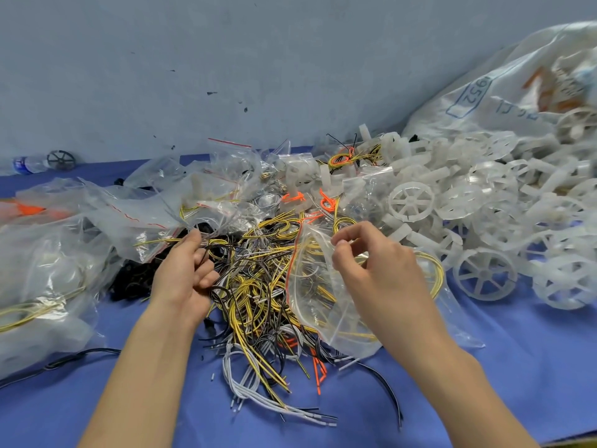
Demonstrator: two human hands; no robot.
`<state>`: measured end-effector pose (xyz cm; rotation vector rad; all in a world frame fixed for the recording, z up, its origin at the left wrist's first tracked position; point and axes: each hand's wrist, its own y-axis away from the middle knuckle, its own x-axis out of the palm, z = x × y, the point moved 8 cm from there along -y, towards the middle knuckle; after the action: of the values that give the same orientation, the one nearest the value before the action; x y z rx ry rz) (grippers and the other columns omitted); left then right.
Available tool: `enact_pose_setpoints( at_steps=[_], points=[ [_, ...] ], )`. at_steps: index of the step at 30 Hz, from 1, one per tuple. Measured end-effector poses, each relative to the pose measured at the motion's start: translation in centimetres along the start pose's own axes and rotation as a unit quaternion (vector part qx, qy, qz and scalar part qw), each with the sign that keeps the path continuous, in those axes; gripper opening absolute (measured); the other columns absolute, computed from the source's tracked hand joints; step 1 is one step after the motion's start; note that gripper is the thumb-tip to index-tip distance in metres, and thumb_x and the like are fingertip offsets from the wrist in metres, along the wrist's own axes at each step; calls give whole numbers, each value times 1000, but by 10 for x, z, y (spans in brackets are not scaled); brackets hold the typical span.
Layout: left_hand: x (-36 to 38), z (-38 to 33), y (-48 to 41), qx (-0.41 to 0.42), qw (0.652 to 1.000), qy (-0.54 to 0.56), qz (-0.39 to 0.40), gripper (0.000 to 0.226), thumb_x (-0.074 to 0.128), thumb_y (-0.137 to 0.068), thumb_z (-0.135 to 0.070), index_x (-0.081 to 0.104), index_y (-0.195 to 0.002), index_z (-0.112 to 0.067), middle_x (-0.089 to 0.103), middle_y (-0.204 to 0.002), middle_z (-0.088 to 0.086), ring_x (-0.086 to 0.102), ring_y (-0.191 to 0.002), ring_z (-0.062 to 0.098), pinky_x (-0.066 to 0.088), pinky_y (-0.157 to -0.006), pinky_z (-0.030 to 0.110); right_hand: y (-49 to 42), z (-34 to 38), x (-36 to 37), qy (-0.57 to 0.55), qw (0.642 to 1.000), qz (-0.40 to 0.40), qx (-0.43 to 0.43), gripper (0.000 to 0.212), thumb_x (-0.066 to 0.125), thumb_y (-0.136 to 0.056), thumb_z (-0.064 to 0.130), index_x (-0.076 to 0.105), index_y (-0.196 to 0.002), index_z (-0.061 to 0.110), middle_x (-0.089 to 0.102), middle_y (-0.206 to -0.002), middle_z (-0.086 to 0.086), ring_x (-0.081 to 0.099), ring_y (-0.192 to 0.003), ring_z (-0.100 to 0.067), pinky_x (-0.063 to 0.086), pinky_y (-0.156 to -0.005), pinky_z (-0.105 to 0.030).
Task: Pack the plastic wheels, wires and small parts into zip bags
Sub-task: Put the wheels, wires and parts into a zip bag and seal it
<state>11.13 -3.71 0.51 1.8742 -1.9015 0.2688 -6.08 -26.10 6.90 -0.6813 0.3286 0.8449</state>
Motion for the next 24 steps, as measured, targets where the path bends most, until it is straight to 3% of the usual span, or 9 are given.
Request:
enact_pose_setpoints(
  at_steps=[4, 7, 9, 13, 16, 19, 21, 22, 24],
  points=[
    [6, -24, 3, 116, 989, -93, 1, 9, 60, -96, -31, 55, -89, -28, 50, -62, -11, 51, -56, 6, 44, -53, 19, 0, 0, -1, 4, 1000, 2, -1, 8, 52, -94, 35, 58, -89, 33, 65, -69, 12, 56, -60, -6, 44, -56, -30],
    [12, -56, 23, 267, 945, -184, -43, 7, 64, -93, -32, 59, -89, -30, 64, -87, -11, 59, -83, 3, 45, -78, 21, 1, 1, -1, 1, 1000, 3, -3, 9, 51, -94, 35, 58, -90, 33, 65, -68, 12, 56, -59, -7, 44, -54, -31],
    [15, -76, 36, 319, 936, -145, -39, 7, 63, -93, -31, 57, -92, -28, 69, -96, -3, 63, -90, 8, 49, -83, 26, 1, 0, -1, -4, 1000, 5, -1, 9, 51, -94, 35, 58, -89, 33, 65, -68, 12, 56, -58, -7, 43, -53, -31],
    [36, -92, 52, 246, 959, 19, 139, 5, 58, -96, -27, 61, -93, -27, 65, -79, -4, 68, -71, 16, 57, -68, 29, 0, -2, 0, -38, 999, 11, 17, 9, 54, -93, 34, 60, -88, 32, 66, -72, 12, 57, -58, -7, 46, -57, -32],
    [54, -75, 68, 163, 941, -129, 268, 20, 62, -89, -41, 69, -100, -26, 58, -63, -5, 45, -42, 10, 40, -43, 20, -1, -2, 1, -61, 998, 21, 18, 9, 55, -92, 33, 62, -87, 32, 66, -73, 12, 56, -58, -6, 41, -57, -30],
    [64, -50, 87, 131, 842, -374, 366, 31, 68, -83, -49, 74, -106, -29, 65, -68, -2, 48, -52, 14, 37, -44, 22, -1, -1, 1, -85, 995, 39, 21, 10, 55, -93, 33, 64, -88, 32, 65, -74, 12, 57, -60, -7, 46, -61, -32],
    [71, -49, 95, 162, 794, -446, 380, 25, 61, -87, -40, 73, -108, -34, 71, -82, -2, 58, -66, 13, 47, -57, 18, -1, 1, 2, -91, 995, 47, 20, 10, 55, -92, 33, 65, -89, 32, 65, -74, 12, 58, -60, -9, 49, -64, -34],
    [75, -54, 96, 193, 793, -447, 366, 25, 57, -88, -35, 72, -109, -36, 72, -87, -2, 61, -71, 14, 49, -63, 16, -1, 1, 2, -94, 994, 50, 18, 10, 55, -92, 33, 65, -88, 32, 65, -74, 12, 58, -60, -10, 50, -63, -34],
    [79, -69, 90, 248, 842, -380, 294, 24, 53, -93, -25, 72, -106, -32, 71, -89, -4, 66, -75, 13, 52, -70, 15, -1, 2, 4, -97, 994, 55, 15, 10, 55, -92, 33, 65, -88, 32, 65, -74, 12, 58, -58, -11, 49, -62, -34]
  ],
)
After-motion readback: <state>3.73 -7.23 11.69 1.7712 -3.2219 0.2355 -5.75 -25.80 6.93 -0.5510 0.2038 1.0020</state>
